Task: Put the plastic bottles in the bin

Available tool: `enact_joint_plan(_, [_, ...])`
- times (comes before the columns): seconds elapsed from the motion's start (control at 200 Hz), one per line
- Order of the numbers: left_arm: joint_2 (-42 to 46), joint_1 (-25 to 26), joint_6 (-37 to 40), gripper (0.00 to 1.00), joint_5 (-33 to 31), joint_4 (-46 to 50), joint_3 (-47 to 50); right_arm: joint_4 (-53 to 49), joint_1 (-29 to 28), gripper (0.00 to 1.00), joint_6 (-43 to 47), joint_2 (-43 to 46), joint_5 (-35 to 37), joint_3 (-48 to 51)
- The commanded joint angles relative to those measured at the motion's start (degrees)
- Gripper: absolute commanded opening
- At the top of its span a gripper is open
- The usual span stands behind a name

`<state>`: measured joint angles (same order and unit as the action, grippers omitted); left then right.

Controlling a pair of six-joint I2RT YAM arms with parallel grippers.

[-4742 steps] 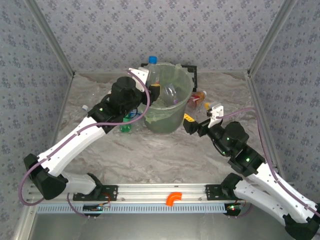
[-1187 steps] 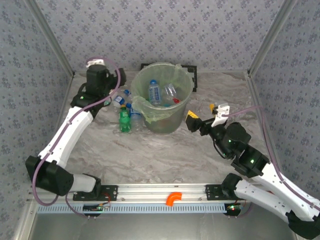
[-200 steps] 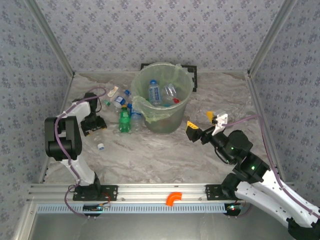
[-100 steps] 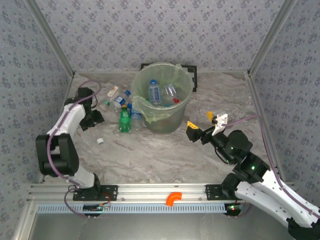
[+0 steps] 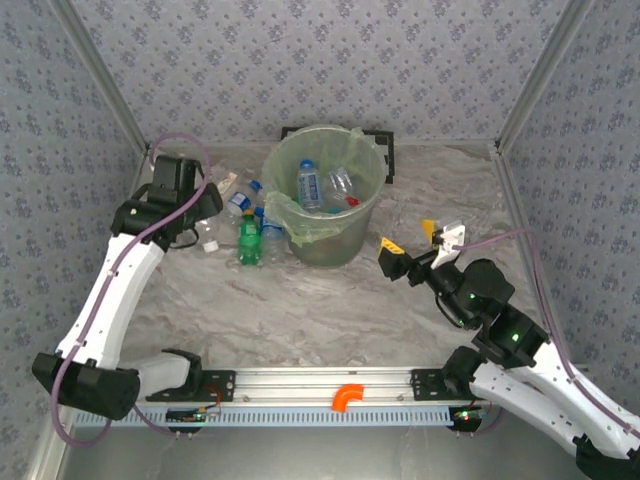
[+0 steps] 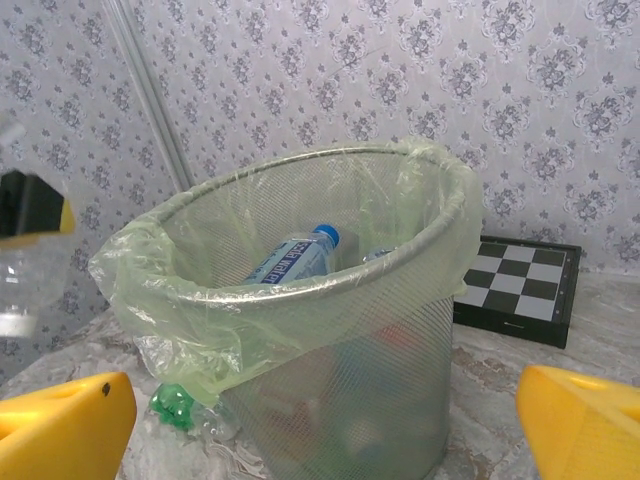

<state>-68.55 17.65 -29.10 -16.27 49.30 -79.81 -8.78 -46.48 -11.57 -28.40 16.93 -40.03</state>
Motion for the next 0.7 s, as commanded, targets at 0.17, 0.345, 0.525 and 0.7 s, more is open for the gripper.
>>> enact_joint_plan(0.17, [-3.19,11.98,5.56,0.61,-11.41,-7.76,-13.55,-2.05,0.08,0.99,-1.70,0.20,2.38,-3.04])
enact_joint_plan(0.345, [-9.68,20.29,12.49,0.60,-13.69,-15.89,-21.13,-2.56,-0.02,0.99,-2.25,0.32,3.37,-2.90])
enact_joint_plan(0.525, [-15.78,27.04,19.25,0.58,-13.11,-24.88,-24.84,-3.24,-0.19,0.99,-1.96,1.18,3.45,-3.06])
enact_joint_plan(0.7, [-19.58,29.67,17.98,0.58,-8.05,-34.19,-21.85,-3.99,-0.19,0.99,-1.96,2.58,3.81,-3.02])
